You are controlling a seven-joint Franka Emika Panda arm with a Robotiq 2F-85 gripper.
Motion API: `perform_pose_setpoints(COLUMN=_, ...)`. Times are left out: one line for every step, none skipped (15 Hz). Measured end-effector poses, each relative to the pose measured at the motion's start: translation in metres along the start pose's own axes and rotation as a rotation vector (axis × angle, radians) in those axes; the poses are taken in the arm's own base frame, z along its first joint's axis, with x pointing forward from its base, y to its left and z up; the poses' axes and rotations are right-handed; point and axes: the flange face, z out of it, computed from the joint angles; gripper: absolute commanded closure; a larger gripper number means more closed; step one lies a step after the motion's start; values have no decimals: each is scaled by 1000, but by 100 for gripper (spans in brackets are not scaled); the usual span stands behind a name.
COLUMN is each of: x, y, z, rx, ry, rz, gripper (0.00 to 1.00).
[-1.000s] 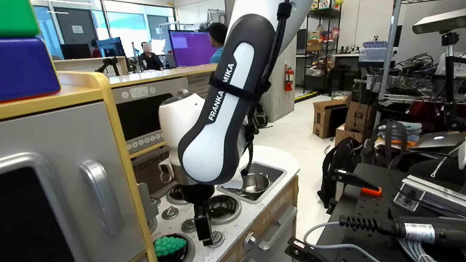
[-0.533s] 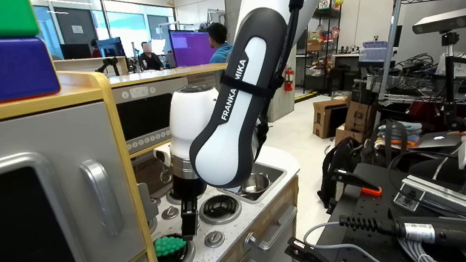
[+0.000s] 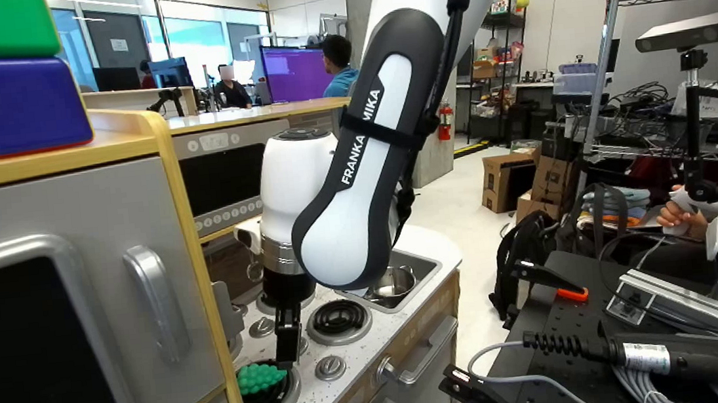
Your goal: Put the blue toy inside the pot in the sink
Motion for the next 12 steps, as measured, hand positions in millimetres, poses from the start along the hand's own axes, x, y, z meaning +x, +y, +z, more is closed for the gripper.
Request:
perform_pose_setpoints(x=4, y=1, z=0, rx=-5, ry=6, rz=-2, gripper=0)
perform_pose_setpoints(x=10, y=1, z=0, rx=-9, ry=13, rz=-6, gripper=0)
perform_pose_setpoints(x=17, y=-1, z=1, rx=-13, ry=21, rz=-13, gripper=0)
perform_pose_setpoints(x=24, y=-3, z=2, rx=-18, ry=28, rz=-23, gripper=0)
perform_pose_setpoints(x=31, y=-7, z=4, rx=-20, ry=34, rz=-34, gripper=0)
perform_pose_setpoints(x=38, y=-11, z=7, rx=-20, ry=38, rz=-45, gripper=0)
perform_pose_setpoints(x=42, y=-16, z=12, rx=-17, ry=38, rz=-54, gripper=0)
perform_pose_setpoints(x=45, y=-19, z=17, rx=-14, ry=34, rz=-60, gripper=0)
perform_pose_setpoints(x=47, y=-22, z=23, rx=-9, ry=24, rz=-65, gripper=0)
perform_pose_setpoints(x=48, y=-23, z=29, rx=-5, ry=13, rz=-66, gripper=0)
perform_pose_setpoints(x=49, y=-22, z=34, rx=-2, ry=3, rz=-66, gripper=0)
perform_pose_setpoints(x=49, y=-21, z=39, rx=1, ry=-8, rz=-64, gripper=0)
